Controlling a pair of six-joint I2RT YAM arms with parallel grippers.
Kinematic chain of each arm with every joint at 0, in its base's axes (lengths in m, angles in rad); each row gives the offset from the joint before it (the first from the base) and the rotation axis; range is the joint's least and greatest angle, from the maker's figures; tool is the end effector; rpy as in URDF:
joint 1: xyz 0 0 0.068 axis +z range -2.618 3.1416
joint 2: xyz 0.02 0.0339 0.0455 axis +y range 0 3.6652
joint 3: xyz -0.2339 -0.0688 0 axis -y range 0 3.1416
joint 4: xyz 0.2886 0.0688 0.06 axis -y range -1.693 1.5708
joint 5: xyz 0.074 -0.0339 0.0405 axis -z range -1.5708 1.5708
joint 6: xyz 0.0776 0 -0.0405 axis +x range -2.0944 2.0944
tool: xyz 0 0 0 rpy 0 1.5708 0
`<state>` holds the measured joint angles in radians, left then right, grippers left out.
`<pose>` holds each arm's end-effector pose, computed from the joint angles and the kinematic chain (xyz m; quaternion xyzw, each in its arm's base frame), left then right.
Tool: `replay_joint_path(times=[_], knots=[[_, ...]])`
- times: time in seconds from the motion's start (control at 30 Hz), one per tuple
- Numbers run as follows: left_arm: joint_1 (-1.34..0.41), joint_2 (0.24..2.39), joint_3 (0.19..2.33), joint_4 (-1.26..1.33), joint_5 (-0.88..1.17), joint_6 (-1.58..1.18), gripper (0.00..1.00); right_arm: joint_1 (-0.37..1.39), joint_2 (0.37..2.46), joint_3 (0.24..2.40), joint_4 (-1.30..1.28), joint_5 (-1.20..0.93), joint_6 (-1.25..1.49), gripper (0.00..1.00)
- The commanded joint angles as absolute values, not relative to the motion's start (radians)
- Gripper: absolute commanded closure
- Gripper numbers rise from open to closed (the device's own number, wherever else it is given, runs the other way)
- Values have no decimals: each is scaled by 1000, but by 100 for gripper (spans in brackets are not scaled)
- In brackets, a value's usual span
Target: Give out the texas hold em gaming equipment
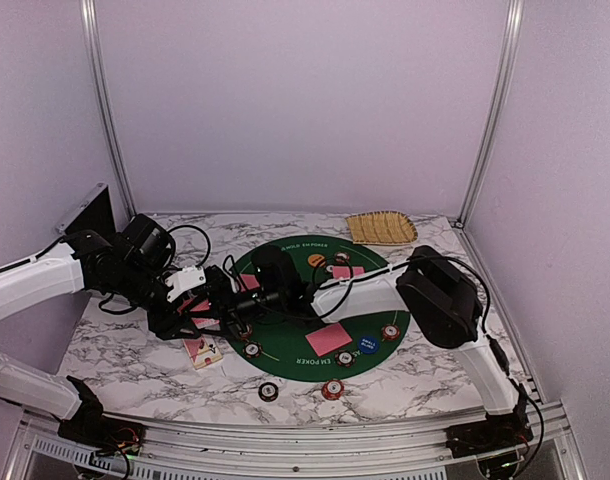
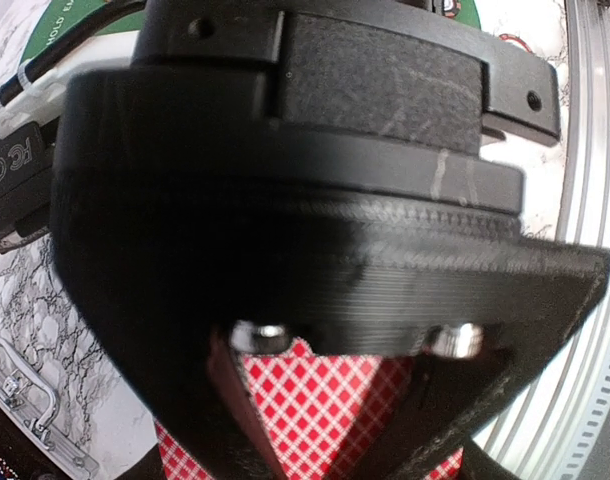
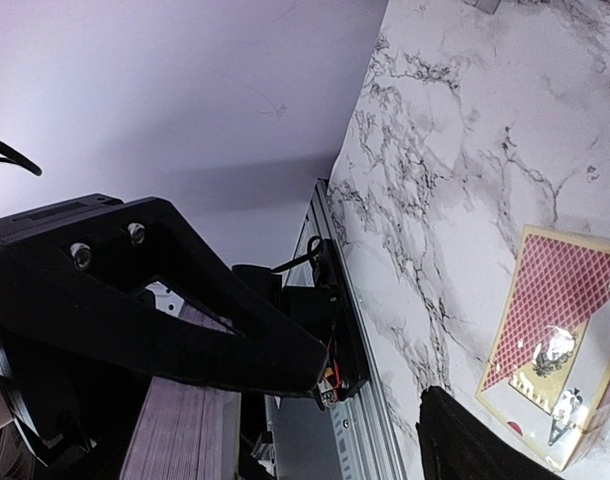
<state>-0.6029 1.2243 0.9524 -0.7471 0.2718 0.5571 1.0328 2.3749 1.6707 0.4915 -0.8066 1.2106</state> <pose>0.2457 -0.1944 0.1871 0.5533 0.7772 -0.1365 0.2668 0.2450 0.5200 0.1077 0.1820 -0.7348 -0.6530 0.0243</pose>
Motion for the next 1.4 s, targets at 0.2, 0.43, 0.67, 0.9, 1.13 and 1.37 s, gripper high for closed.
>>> replay_joint_path(times=[0.2,0.43,0.67,0.9,1.13,1.37], knots=[[-600,1216,967,-754,291,556,100,989,2301,1568,468,-759,1201,27],[-600,1211,962,-753,288,554,100,977,2253,1515,464,-758,1182,35],[-600,1213,957,-753,279,553,100,970,2202,1475,485,-761,1182,49],[-600,1211,947,-751,274,547,100,964,2168,1455,495,-764,1184,61],[-600,1209,941,-750,269,548,100,956,2121,1427,494,-759,1183,74],[-600,1210,942,-750,269,551,100,949,2080,1410,494,-755,1187,83]])
